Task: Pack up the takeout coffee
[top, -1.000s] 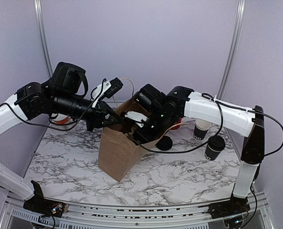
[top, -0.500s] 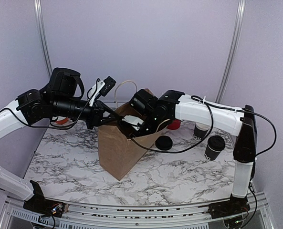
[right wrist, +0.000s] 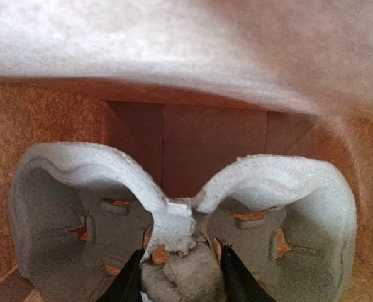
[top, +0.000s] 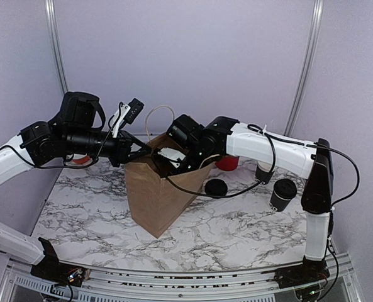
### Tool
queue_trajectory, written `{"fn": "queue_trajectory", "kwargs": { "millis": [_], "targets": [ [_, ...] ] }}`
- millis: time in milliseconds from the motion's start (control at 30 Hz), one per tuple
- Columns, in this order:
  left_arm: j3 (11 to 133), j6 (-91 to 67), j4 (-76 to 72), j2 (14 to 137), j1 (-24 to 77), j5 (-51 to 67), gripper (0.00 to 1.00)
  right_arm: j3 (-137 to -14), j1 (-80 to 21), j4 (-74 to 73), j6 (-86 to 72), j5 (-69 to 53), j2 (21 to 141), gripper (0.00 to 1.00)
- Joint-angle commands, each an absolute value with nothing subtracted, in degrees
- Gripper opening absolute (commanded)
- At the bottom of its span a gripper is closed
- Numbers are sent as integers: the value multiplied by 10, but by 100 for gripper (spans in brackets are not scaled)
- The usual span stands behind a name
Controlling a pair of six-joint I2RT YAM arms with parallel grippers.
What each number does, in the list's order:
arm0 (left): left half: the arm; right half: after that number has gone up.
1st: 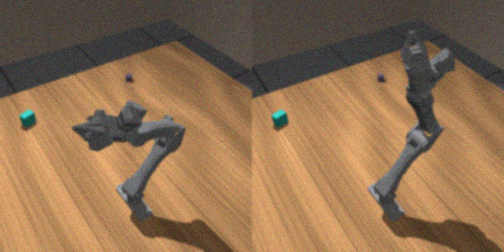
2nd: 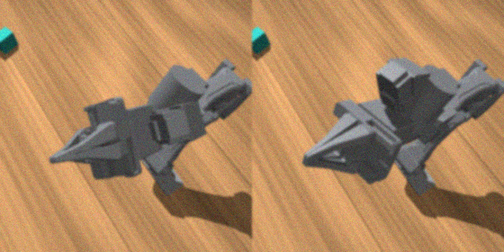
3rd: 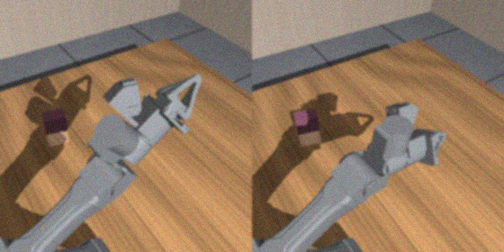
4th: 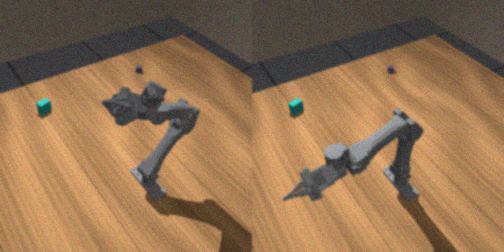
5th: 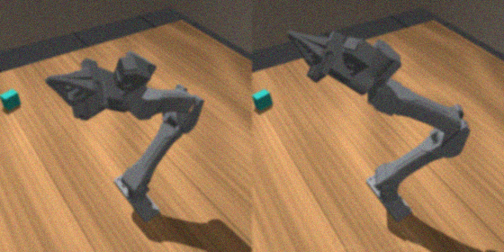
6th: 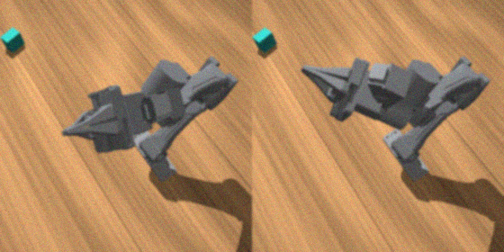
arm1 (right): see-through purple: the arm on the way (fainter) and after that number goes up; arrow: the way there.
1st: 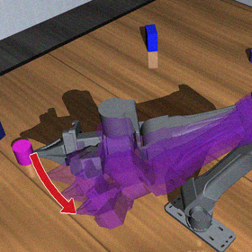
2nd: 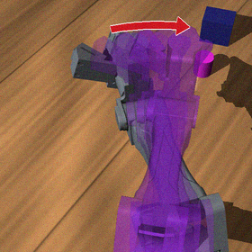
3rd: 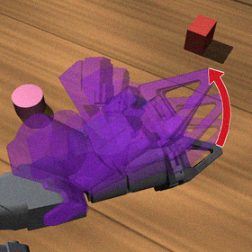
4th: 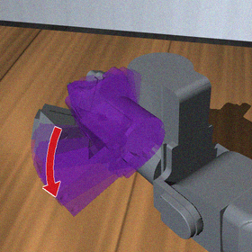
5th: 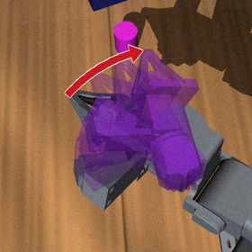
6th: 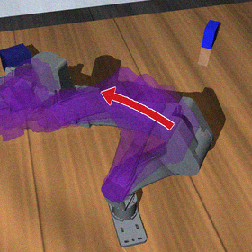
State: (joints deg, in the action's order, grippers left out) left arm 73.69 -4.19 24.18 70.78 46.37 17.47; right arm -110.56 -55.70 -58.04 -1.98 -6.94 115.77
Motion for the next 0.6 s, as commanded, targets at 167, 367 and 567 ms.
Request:
{"fn": "queue_trajectory", "kwargs": {
  "millis": [167, 367, 567],
  "targets": [
    [722, -50, 229, 692, 455, 177, 0, -1133, -555, -585, -33, -65, 1172, 38],
    [720, -50, 227, 691, 452, 180, 0, -1138, -556, -590, -33, -63, 1174, 42],
    [718, -52, 224, 693, 450, 180, 0, -1145, -556, -597, -32, -60, 1172, 52]
  ]
}}
